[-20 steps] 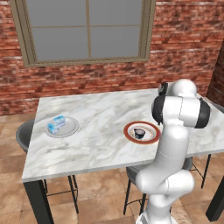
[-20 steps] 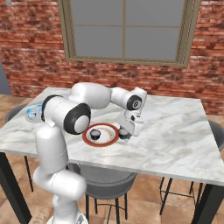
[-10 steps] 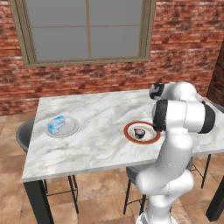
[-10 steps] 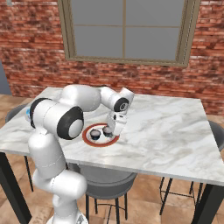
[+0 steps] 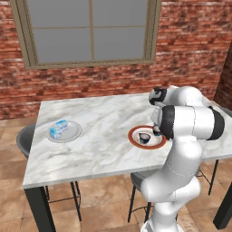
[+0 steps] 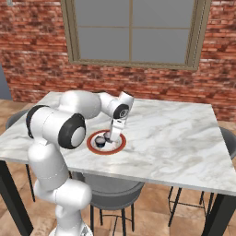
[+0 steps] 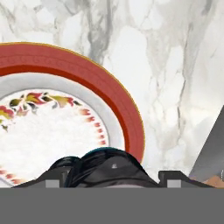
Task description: Place two yogurt containers on each plate.
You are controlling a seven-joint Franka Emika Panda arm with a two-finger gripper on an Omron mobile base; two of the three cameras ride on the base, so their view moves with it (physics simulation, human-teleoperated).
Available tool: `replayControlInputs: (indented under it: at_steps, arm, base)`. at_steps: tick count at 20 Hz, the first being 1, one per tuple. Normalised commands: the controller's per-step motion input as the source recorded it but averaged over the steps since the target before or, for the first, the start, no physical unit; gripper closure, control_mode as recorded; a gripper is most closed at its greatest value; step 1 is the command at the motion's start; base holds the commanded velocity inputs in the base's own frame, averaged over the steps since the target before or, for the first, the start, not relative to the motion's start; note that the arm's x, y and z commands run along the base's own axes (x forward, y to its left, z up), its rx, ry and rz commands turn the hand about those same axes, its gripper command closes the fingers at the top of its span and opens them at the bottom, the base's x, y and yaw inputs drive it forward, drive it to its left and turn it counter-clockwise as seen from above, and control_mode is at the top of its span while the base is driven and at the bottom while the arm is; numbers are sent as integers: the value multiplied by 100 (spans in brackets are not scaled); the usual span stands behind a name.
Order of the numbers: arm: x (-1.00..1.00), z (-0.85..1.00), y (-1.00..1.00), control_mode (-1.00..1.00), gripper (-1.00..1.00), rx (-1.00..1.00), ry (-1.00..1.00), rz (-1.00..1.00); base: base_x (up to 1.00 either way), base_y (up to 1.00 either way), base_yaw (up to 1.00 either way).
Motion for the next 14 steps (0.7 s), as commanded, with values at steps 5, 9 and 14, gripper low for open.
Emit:
replayControlInputs:
  at_steps: [5, 9, 14]
  arm:
    - [23, -10, 0, -100, 100, -10, 0, 0]
    - [18, -17, 0, -100, 100, -9, 0, 0]
    - [19, -16, -2, -100, 100, -2, 0, 0]
  base:
    - [0, 0, 0]
    - [0, 0, 0]
    - [0, 0, 0]
